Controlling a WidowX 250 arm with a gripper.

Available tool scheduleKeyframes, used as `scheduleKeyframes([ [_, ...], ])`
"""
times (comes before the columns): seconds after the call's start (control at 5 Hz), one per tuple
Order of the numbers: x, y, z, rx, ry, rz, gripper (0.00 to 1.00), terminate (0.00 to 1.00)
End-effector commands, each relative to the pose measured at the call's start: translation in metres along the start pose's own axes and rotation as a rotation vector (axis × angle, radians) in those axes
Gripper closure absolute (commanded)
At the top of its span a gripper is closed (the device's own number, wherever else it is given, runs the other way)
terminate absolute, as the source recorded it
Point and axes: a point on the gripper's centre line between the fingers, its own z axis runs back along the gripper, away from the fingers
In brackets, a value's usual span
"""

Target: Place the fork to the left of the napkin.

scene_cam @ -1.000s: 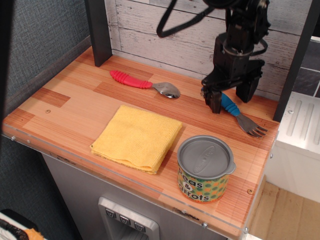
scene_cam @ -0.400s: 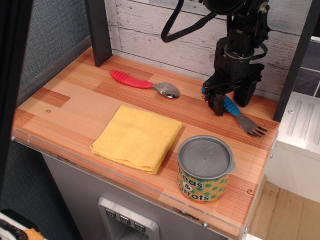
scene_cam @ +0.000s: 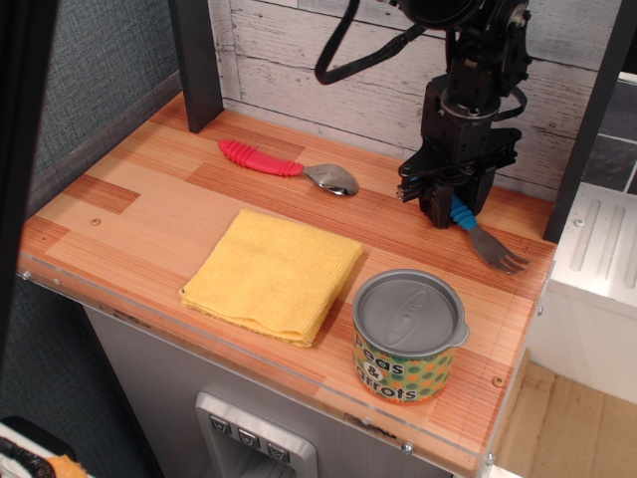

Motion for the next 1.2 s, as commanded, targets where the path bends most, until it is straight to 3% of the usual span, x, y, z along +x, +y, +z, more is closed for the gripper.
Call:
scheduleKeyframes([
  [0.0, 0.029, 0.048, 0.053, -0.040, -0.021, 0.202, 1.00, 0.00],
  [0.2, 0.040, 0.076, 0.061, -0.049, 0.001, 0.357, 1.00, 0.00],
  [0.6, 0.042, 0.134, 0.077, 0.104, -0.026, 0.761, 1.00, 0.00],
  [0.8, 0.031, 0.158, 0.082, 0.119, -0.061, 1.009, 1.00, 0.00],
  [1.0, 0.027, 0.173, 0.077, 0.105, -0.022, 1.254, 1.00, 0.00],
])
